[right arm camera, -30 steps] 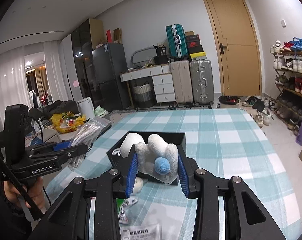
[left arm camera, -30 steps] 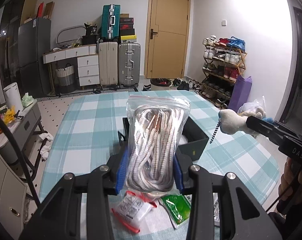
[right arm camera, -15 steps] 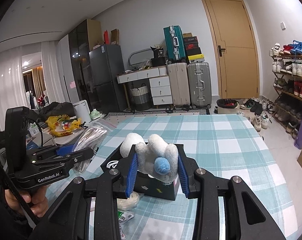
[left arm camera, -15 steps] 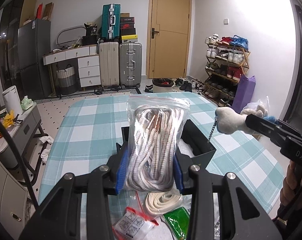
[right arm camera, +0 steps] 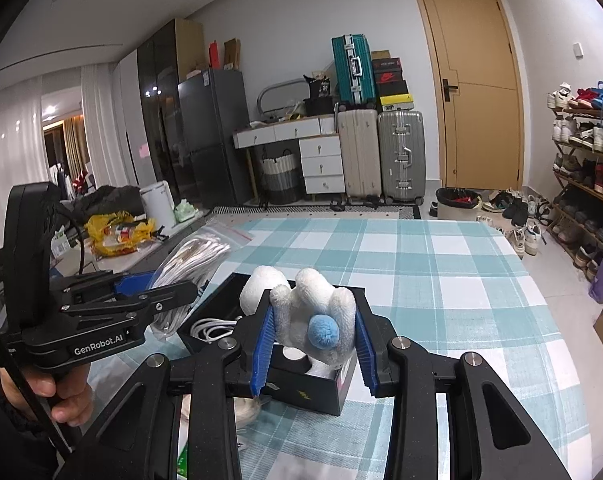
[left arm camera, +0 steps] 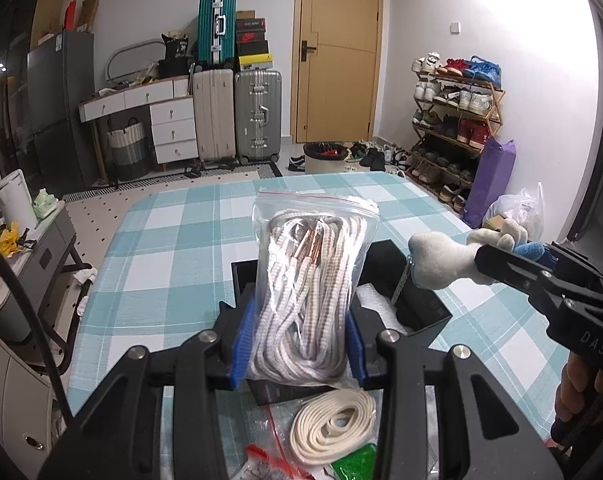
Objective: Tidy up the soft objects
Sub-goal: 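Carry the rope bag and plush toy over the black box with both grippers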
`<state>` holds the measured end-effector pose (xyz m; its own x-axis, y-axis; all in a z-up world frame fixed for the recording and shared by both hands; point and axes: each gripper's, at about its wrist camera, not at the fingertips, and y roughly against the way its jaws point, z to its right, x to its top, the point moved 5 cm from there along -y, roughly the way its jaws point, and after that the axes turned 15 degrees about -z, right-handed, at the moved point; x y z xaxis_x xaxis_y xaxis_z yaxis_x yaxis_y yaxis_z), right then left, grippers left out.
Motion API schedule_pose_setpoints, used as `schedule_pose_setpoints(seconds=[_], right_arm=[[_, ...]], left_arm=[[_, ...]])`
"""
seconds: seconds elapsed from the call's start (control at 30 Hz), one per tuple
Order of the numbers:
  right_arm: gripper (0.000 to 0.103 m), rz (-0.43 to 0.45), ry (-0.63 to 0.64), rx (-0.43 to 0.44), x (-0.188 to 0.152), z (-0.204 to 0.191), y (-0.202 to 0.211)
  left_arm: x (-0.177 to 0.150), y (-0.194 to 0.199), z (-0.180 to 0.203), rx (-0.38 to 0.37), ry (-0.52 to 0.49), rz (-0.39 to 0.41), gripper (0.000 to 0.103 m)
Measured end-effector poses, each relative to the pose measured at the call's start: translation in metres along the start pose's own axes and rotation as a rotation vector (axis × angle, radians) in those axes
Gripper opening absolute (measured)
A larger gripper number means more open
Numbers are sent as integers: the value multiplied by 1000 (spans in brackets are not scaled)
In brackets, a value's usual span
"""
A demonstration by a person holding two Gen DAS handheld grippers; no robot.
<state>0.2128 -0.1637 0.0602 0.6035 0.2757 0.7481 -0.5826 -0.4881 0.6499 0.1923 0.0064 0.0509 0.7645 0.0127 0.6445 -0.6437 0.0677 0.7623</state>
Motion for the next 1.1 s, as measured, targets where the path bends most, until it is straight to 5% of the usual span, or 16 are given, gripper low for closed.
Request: schedule_pose_setpoints(seconds=[0.7, 1.1], right_arm=[[36, -142, 124, 19, 1, -6, -74], [36, -178, 169, -39, 2, -5, -92]], left_arm=[[8, -49, -9, -4, 9, -87, 38], [7, -60, -2, 17, -26, -123, 38]])
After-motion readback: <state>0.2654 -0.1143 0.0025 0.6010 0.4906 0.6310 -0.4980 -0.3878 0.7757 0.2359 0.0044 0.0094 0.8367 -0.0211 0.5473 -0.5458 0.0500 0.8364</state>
